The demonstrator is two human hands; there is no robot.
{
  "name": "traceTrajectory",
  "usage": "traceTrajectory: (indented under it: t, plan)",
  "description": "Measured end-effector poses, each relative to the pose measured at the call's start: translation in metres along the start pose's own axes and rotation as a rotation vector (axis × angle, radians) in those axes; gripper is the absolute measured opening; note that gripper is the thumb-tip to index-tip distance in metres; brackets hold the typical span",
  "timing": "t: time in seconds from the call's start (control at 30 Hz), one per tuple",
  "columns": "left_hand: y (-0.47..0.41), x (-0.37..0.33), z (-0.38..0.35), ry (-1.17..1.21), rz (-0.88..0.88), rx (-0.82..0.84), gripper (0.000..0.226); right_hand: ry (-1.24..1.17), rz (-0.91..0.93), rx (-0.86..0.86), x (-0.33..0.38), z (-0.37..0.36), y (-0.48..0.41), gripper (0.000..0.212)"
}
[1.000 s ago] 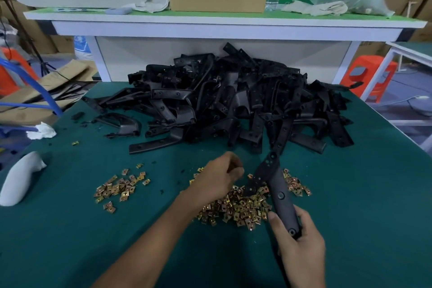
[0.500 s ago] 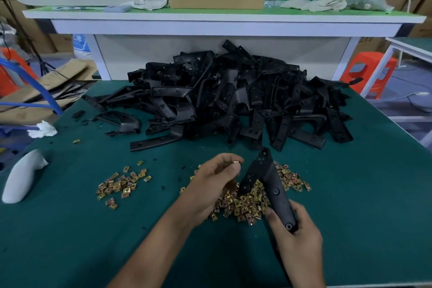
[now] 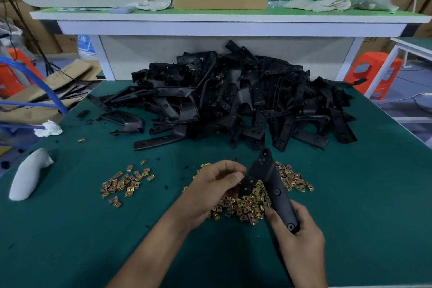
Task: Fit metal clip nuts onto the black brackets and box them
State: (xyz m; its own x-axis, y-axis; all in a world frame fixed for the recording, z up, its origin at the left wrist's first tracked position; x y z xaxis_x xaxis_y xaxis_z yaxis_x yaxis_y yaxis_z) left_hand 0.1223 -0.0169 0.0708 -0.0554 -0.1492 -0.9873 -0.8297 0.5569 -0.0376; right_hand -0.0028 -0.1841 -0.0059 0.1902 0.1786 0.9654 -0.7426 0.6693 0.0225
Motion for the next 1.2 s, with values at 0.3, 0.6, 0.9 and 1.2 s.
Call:
traceTrajectory:
  t: [0.3, 0.6, 0.9, 1.2]
  plan:
    - [-0.004, -0.001, 0.005, -0.133, -0.027, 0.010, 0.017, 0.005, 0.014, 0.015, 0.002, 0.000, 0.001, 0.031]
    - [-0.006, -0.004, 0.013, -0.187, -0.041, 0.105, 0.025, 0.057, 0.043, 0.038, 0.004, -0.002, 0.003, 0.035]
    - [-0.019, -0.007, 0.017, -0.382, 0.024, 0.291, 0.029, 0.061, 0.042, 0.030, -0.001, -0.004, 0.002, 0.036]
    - [-0.067, 0.028, 0.013, -1.249, -0.058, 0.080, 0.024, -0.062, 0.007, -0.044, 0.003, -0.001, -0.003, 0.034]
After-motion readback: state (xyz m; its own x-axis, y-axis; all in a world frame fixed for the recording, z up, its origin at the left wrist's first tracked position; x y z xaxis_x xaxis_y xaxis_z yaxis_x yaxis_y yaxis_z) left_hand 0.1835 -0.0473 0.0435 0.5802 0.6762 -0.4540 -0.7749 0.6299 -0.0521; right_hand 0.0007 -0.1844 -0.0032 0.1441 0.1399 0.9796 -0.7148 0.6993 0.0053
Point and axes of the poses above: each hand's wrist, its own y-axis away from the middle knuckle, its own z-axis out of the back of the hand, x = y × z, the point moved 1 cm from there along -y, towards the middle knuckle, and after that the axes turned 9 degrees about -z, right-handed, at the moved point
